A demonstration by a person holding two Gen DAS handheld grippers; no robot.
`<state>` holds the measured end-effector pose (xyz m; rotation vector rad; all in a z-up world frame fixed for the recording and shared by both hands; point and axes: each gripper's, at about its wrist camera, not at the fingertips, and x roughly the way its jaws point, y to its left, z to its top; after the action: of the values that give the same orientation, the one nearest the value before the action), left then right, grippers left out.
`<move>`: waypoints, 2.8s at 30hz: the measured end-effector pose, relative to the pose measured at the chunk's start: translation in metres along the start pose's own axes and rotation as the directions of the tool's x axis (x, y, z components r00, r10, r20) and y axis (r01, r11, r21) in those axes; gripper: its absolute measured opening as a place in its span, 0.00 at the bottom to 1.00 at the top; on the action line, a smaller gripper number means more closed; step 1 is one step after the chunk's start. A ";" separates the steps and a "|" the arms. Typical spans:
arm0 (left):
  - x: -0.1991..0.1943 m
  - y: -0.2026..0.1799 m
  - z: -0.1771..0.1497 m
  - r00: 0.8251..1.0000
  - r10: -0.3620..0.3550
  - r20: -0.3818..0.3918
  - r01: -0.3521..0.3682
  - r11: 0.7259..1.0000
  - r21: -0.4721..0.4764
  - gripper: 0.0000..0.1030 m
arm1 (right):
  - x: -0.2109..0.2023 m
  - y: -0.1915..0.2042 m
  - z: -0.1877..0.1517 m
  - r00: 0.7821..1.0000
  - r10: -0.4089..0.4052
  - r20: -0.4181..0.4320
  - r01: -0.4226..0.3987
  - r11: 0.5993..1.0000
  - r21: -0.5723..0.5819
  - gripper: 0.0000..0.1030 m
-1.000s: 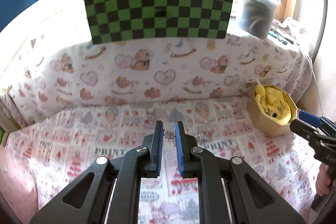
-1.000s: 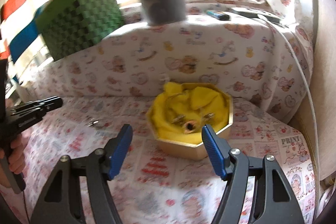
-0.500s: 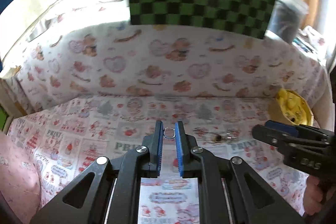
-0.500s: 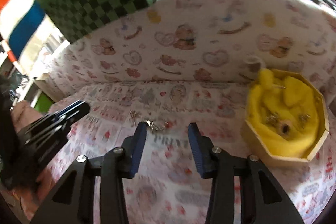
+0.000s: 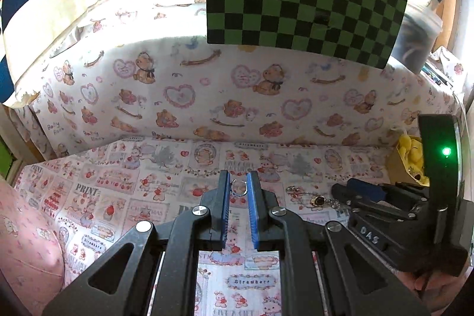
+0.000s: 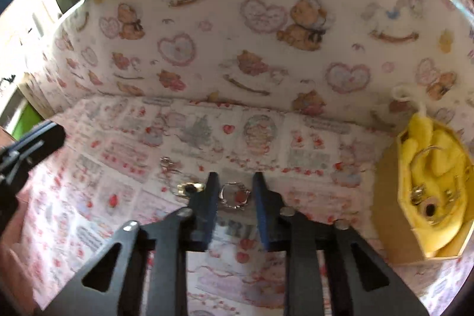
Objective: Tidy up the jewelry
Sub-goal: 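Grasp a silver ring with the right tool while the left holds its small ring, then carry both rings over the gold box and open both tools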
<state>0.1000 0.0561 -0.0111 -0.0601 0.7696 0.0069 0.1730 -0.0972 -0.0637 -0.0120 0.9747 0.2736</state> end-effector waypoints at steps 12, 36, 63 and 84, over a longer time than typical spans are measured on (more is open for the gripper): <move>-0.003 -0.002 0.000 1.000 -0.004 0.002 0.004 1.000 -0.001 0.10 | -0.036 -0.045 -0.032 1.000 0.028 0.010 -0.028 0.999 0.033 0.20; 0.006 -0.035 -0.011 0.999 0.007 0.046 -0.011 0.997 0.074 0.10 | -0.127 -0.106 -0.077 0.959 0.133 0.250 -0.152 0.987 0.059 0.20; -0.018 -0.050 -0.012 0.992 -0.029 0.126 0.014 0.993 0.119 0.11 | -0.157 -0.176 -0.066 0.895 0.051 0.443 -0.181 0.949 0.257 0.20; -0.027 -0.163 0.025 0.978 -0.201 0.059 0.187 0.965 0.185 0.11 | -0.132 -0.251 -0.063 0.825 0.259 0.503 -0.442 0.850 0.287 0.20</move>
<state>0.1026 -0.1044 0.0343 0.0356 0.6816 -0.2452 0.1108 -0.3774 -0.0190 0.5942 0.5442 0.4029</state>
